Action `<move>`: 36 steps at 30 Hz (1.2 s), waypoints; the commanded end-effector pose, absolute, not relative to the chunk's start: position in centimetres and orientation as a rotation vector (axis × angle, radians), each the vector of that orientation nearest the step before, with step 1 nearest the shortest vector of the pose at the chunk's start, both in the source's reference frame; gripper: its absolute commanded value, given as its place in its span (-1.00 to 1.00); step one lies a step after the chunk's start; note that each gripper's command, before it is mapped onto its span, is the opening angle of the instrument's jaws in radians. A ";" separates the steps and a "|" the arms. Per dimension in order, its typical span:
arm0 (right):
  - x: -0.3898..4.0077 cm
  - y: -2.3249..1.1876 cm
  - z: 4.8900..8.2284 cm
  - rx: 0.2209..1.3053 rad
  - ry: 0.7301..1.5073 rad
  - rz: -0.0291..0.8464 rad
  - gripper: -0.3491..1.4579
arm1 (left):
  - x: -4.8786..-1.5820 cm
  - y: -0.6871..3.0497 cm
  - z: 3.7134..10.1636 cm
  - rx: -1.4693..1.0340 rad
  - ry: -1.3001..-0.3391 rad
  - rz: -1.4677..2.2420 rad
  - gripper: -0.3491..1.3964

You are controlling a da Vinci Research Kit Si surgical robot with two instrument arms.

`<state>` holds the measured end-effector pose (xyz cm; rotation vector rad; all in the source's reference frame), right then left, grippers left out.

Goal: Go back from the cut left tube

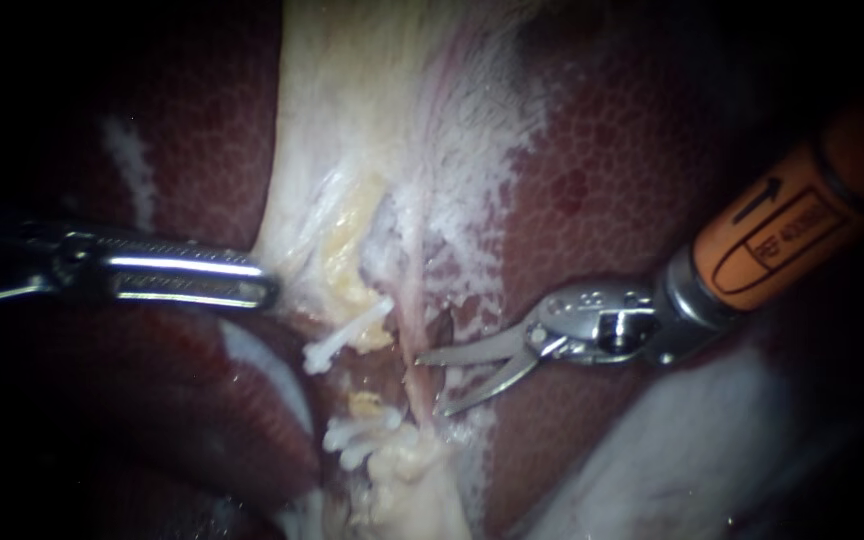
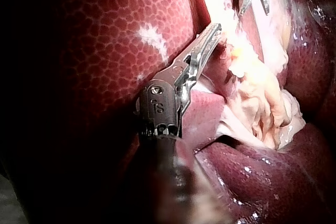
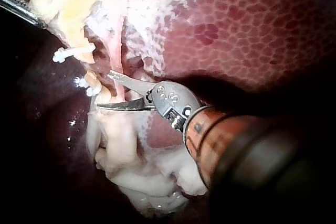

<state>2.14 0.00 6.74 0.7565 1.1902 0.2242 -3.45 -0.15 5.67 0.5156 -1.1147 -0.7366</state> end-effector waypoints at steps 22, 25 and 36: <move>1.49 0.54 5.96 0.535 1.258 0.167 0.73 | -3.46 -0.15 5.68 0.516 -1.115 -0.736 -1.00; 1.46 0.57 5.90 0.526 1.265 0.156 0.69 | -3.46 -0.15 5.68 0.516 -1.115 -0.736 -1.00; 1.39 0.60 5.79 0.483 1.286 0.117 0.64 | -3.49 -0.14 5.68 0.516 -1.115 -0.737 -1.00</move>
